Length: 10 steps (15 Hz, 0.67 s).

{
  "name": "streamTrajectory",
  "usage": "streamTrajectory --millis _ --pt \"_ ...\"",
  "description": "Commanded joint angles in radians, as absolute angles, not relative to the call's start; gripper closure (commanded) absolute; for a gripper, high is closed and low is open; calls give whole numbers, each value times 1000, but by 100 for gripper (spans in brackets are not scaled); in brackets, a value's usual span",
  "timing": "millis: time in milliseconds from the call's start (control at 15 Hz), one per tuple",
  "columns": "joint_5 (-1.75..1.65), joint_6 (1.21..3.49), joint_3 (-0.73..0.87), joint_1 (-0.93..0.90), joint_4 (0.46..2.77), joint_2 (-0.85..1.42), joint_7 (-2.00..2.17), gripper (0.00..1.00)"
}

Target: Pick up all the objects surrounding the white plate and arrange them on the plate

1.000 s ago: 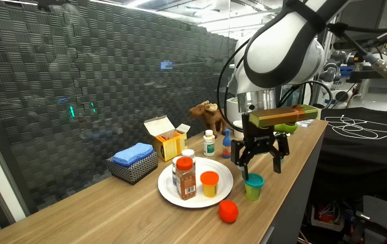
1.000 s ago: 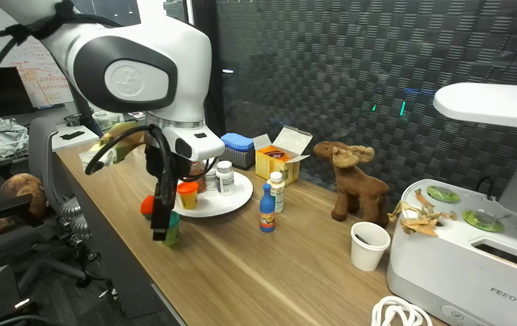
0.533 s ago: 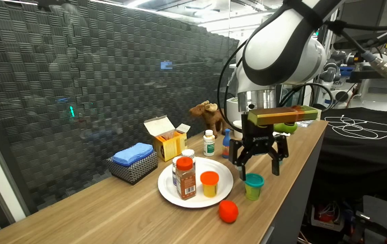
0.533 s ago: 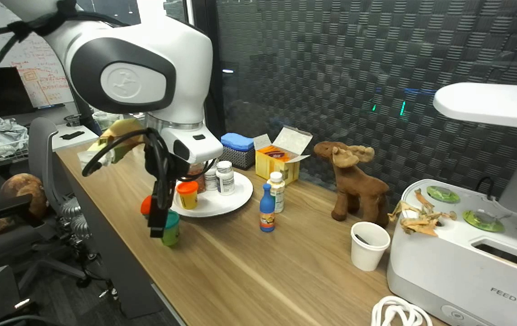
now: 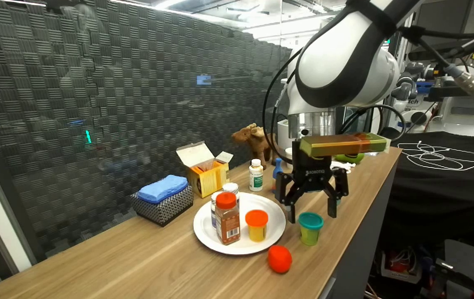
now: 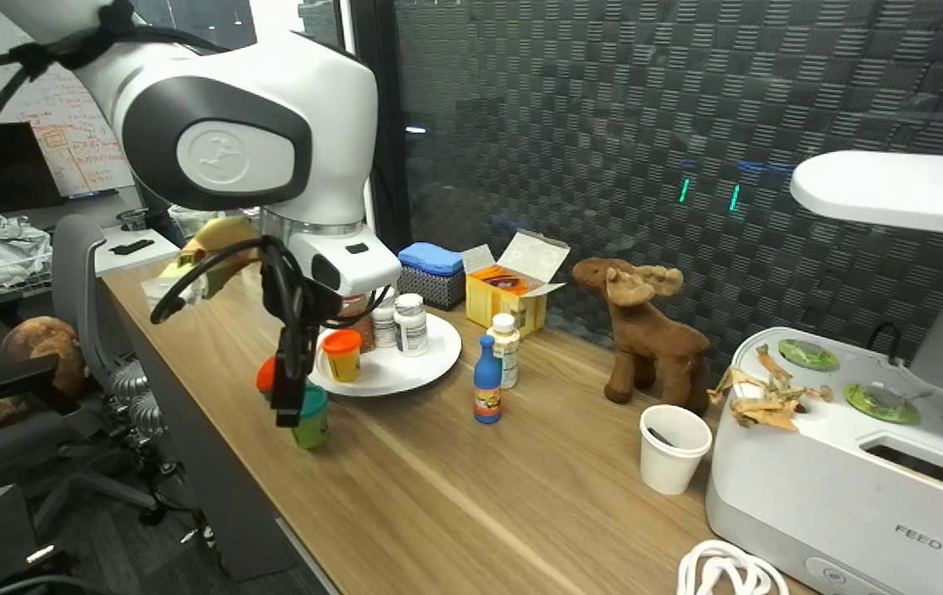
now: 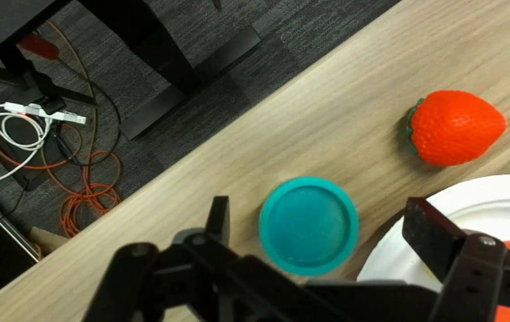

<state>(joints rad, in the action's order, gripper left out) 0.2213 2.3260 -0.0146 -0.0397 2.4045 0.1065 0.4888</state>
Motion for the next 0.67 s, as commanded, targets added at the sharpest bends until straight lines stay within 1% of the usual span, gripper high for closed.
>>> streamTrajectory --millis 0,133,333,467,600 --pt "245 2374 -24 -50 2412 108 483 6" --pt "229 2391 -23 -52 2414 119 494 34" --pt "221 2415 -21 -54 2423 123 495 58" --pt "222 2436 -19 -54 2428 118 495 71" --pt "222 2461 -17 -53 2429 113 501 71"
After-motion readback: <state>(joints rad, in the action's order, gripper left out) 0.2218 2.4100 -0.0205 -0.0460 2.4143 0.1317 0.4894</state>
